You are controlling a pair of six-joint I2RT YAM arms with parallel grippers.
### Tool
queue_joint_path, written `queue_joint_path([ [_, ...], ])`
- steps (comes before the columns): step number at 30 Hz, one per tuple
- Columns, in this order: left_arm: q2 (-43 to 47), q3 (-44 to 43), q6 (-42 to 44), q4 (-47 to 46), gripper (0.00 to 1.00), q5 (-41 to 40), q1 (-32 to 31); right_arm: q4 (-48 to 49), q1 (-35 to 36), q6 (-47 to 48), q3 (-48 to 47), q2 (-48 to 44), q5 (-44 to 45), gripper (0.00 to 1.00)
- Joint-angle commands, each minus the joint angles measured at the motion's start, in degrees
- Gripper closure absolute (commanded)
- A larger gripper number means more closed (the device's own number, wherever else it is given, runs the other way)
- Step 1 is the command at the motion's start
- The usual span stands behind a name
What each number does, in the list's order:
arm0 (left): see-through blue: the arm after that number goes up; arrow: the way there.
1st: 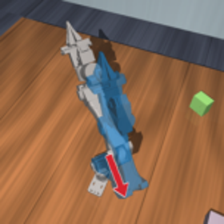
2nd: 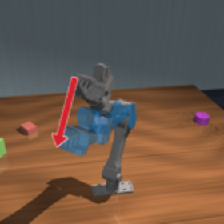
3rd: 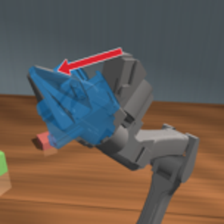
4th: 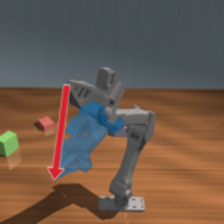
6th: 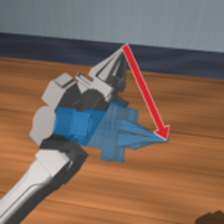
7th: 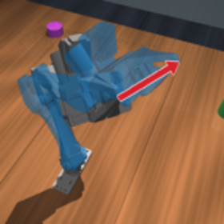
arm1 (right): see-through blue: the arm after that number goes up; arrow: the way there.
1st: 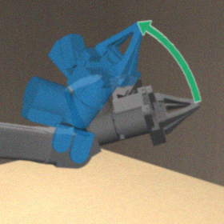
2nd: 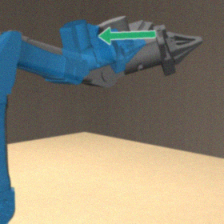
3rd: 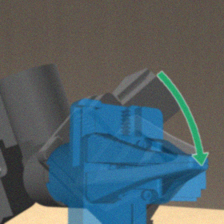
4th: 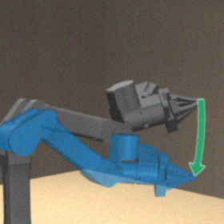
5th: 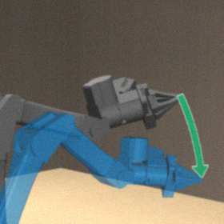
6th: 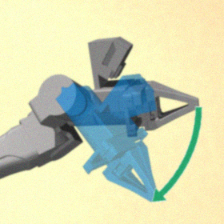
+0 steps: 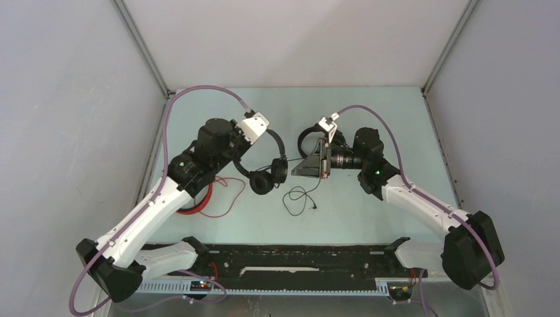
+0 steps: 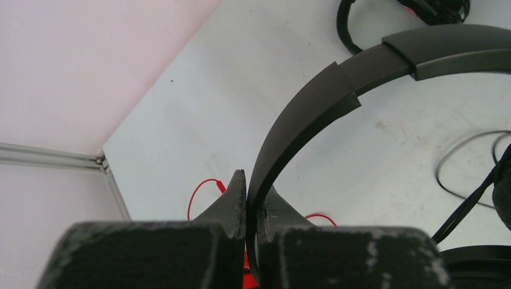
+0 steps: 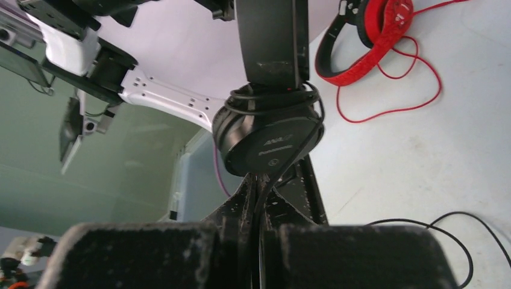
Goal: Wrap the headphones
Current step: Wrap the headphones cable around the headphones.
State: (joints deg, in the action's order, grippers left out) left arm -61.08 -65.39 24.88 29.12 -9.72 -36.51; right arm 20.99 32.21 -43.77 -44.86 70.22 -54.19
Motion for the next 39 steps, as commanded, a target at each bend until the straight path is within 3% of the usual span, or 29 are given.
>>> queue_joint_path([
  [1, 1.49, 1.37, 2.37, -7.04, 1.0, -5.65, -0.65, 9.87, -0.41, -9.4, -2.6, -0.66, -1.74, 0.98],
  [7, 2.25, 2.58, 2.68, -7.86, 1.0, -8.5, -0.94, 18.44, -0.43, -16.41, -2.64, 1.01, -0.97, 0.96],
  [17, 2.1, 3.99, 3.11, -9.29, 1.0, -9.59, -1.53, 17.46, -0.04, -17.82, -6.78, 3.38, 0.95, 0.9],
  [21, 0.98, 2.36, -1.46, -7.74, 1.0, -11.16, -2.02, 15.38, 2.14, -16.45, -7.32, 4.63, 2.02, 0.93],
  [27, -1.92, 0.95, -9.59, -6.67, 1.0, -16.36, -2.16, 15.88, 5.73, -17.07, -11.08, 8.1, 4.62, 0.86],
  [31, -4.42, -3.66, -22.98, -1.42, 1.0, -22.66, -2.13, 13.12, 9.26, -12.08, -13.07, 9.16, 7.16, 0.83],
  [34, -6.01, -7.47, -30.32, 3.04, 1.0, -24.69, -2.11, 6.85, 11.74, -2.37, -13.1, 8.41, 11.14, 0.78],
  [39, -3.91, -4.34, -37.65, -2.97, 1.0, -22.49, -2.03, -0.63, 13.58, 12.51, -12.89, 8.55, 18.31, 0.77],
])
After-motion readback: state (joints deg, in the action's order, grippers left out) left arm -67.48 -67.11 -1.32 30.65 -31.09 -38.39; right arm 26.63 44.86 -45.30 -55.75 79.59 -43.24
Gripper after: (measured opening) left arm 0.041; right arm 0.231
